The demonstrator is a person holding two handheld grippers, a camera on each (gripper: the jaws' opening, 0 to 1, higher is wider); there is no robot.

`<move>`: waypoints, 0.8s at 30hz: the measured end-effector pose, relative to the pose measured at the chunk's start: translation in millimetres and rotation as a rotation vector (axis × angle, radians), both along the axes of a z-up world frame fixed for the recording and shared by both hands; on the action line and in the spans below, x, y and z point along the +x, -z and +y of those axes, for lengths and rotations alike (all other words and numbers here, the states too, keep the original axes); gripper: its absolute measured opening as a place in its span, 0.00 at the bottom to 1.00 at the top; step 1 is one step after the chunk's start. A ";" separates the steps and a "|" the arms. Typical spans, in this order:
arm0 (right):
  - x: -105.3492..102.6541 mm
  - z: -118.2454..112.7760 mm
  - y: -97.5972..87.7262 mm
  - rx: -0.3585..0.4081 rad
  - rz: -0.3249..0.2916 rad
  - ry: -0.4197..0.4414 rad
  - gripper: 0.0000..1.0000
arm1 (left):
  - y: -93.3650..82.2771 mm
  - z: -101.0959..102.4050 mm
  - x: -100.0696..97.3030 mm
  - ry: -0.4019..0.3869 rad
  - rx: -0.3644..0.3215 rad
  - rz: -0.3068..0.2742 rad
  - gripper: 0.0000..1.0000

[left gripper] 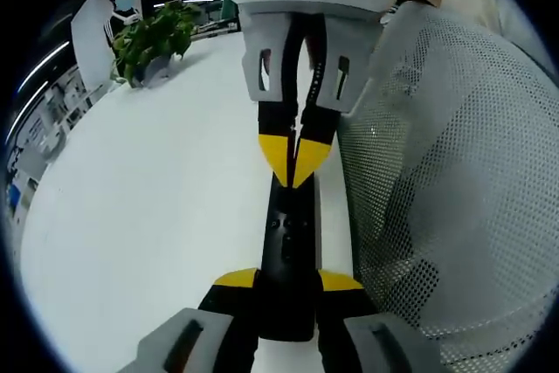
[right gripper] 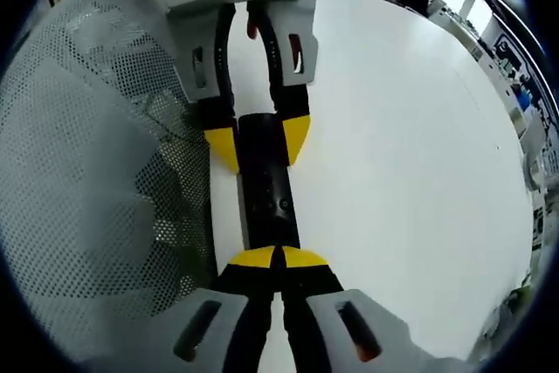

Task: Press the specified remote control buttons in sequence, fully releasing each button before pressing the next.

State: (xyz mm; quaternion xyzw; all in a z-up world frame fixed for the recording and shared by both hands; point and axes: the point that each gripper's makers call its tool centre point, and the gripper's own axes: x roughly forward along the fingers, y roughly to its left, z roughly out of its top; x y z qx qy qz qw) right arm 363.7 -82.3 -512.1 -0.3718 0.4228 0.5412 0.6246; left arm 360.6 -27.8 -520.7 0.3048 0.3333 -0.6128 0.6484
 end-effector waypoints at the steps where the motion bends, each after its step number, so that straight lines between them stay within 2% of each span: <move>1: 0.2 -0.1 -0.3 0.006 0.007 0.009 0.00 | 0.0 0.0 0.0 0.000 0.000 0.000 0.24; 5: 0.8 -0.5 -0.8 0.032 0.046 0.058 0.00 | -0.1 -0.1 -0.1 0.000 0.000 0.000 0.24; 11: -1.4 4.4 -2.4 0.075 0.070 0.081 0.00 | -0.4 -0.1 -0.3 -0.001 0.000 0.000 0.24; 24: -1.3 11.2 -0.7 0.057 0.054 0.037 0.00 | -0.3 0.1 -0.3 -0.001 -0.001 0.002 0.24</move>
